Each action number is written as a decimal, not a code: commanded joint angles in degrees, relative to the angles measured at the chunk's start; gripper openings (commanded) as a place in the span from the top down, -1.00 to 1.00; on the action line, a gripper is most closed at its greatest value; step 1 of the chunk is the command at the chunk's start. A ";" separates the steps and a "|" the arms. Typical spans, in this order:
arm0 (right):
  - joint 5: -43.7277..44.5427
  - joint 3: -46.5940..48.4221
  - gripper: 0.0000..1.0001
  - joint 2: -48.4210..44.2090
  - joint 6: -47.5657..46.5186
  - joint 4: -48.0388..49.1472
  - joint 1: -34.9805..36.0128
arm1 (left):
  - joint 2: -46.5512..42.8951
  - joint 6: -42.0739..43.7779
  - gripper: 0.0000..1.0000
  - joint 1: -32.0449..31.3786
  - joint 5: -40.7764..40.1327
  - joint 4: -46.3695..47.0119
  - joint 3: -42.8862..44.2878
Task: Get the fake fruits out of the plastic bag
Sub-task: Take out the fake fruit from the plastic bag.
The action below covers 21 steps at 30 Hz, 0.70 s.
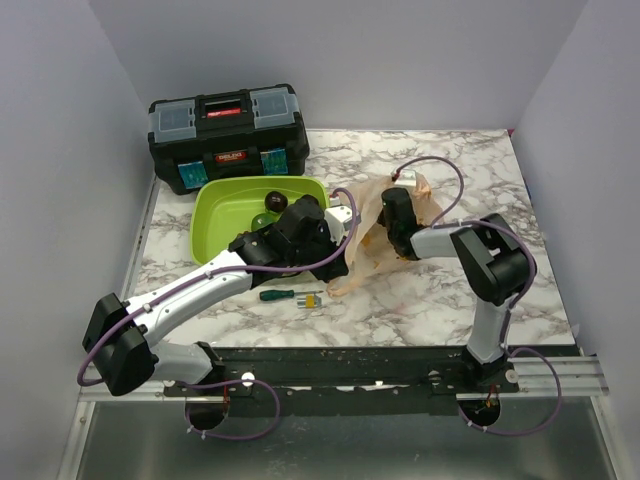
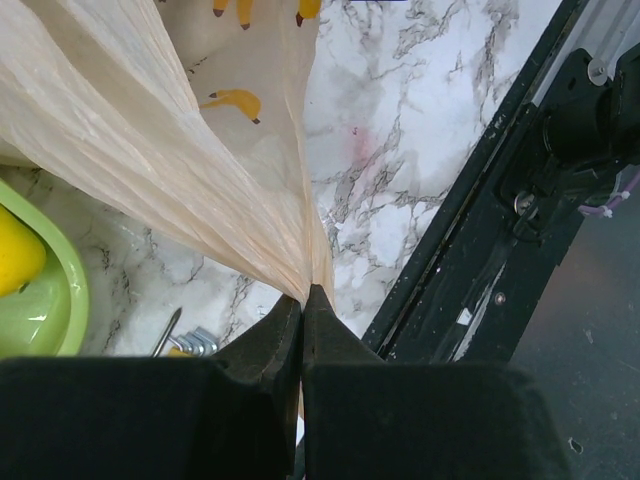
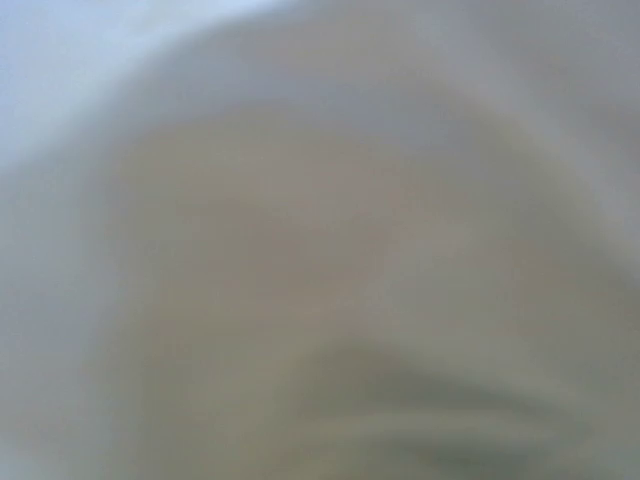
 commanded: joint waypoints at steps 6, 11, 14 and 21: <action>-2.04 -6.02 0.39 -8.42 1.44 2.15 -1.42 | 0.09 0.20 1.00 -0.03 0.86 0.01 0.02; -1.88 -5.84 -0.31 -9.01 6.29 0.66 -3.06 | -0.49 0.45 1.00 -0.05 1.21 0.42 -0.27; -2.84 -5.28 -0.46 -8.38 8.37 0.23 -4.08 | -1.02 0.64 1.00 -0.12 1.25 0.61 -0.51; -2.70 -3.32 -0.65 -5.09 14.08 1.79 -5.94 | -0.63 0.47 1.00 -0.45 2.73 0.79 -0.16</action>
